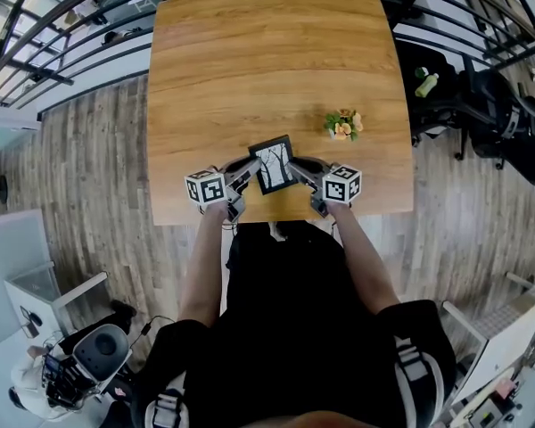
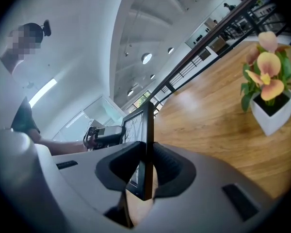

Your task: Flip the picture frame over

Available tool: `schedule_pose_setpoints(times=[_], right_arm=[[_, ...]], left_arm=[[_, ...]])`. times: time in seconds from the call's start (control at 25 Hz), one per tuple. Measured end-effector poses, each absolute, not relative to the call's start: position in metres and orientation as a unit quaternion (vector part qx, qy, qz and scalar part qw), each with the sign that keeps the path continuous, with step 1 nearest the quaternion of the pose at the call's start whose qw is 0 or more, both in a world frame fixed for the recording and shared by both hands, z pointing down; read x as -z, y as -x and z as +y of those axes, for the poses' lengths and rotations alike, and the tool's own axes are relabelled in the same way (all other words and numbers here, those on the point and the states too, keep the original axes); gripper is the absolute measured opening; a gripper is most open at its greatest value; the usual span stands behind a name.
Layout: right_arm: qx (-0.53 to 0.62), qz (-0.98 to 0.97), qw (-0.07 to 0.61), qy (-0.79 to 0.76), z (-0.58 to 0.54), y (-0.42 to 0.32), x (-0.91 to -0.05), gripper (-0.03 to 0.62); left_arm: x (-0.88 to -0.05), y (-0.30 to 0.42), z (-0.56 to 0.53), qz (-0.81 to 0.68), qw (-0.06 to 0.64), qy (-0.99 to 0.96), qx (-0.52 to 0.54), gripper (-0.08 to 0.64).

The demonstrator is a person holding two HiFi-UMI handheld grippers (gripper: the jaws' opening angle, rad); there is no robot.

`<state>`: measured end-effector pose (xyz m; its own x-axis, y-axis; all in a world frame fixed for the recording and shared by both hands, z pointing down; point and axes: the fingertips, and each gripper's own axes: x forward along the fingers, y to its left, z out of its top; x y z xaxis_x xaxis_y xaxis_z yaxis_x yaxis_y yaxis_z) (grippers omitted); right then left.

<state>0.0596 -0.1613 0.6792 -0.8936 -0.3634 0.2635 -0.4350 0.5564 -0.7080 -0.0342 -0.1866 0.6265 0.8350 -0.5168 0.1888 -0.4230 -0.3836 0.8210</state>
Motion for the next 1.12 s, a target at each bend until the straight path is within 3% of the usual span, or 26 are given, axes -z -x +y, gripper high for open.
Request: schedule_pose_setpoints(times=[1.12], right_arm=[[-0.385, -0.827, 0.11, -0.394, -0.187, -0.032, -0.725, 0.092]], left_arm=[[-0.683, 0.063, -0.234, -0.371, 0.394, -0.838, -0.067, 0.092]])
